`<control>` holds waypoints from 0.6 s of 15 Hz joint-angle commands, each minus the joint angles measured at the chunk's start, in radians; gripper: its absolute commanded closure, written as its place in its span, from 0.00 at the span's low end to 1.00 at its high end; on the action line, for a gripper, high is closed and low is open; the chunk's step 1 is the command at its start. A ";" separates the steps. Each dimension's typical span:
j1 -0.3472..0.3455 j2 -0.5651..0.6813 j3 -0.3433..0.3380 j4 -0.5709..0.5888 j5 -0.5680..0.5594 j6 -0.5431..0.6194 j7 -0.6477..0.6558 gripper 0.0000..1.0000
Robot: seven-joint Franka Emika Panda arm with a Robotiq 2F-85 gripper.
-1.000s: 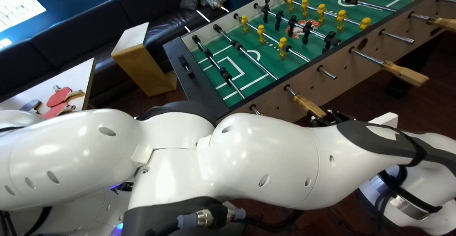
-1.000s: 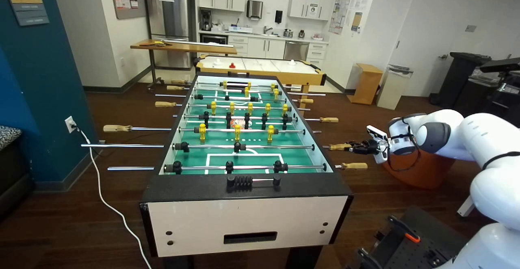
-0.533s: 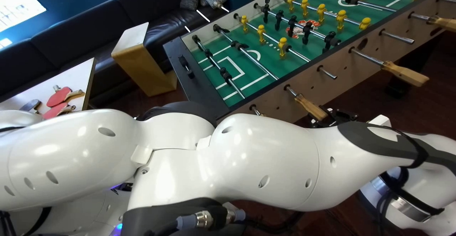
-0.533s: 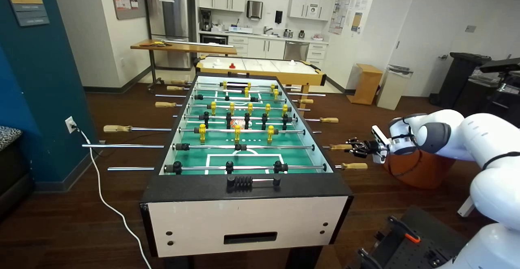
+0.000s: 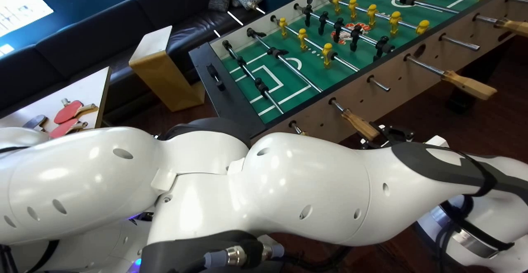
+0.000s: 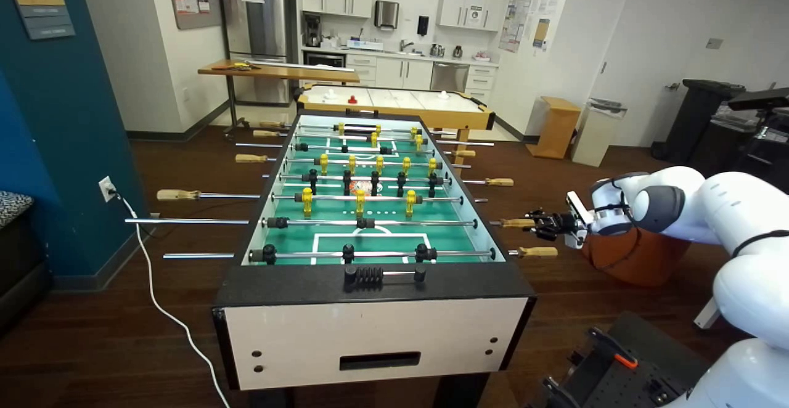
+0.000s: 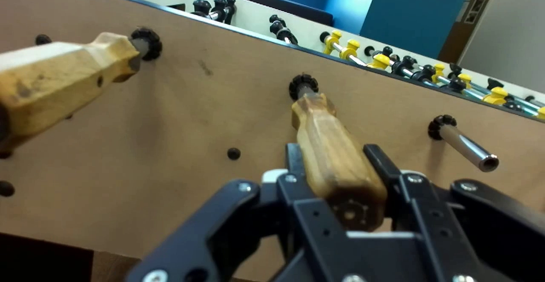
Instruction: Rotate the second rod anticlockwise
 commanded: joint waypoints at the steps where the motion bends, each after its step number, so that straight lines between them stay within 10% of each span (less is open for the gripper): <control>1: -0.004 0.000 0.014 0.017 -0.018 0.029 -0.182 0.85; 9: 0.003 -0.013 0.000 -0.001 -0.007 0.021 -0.616 0.85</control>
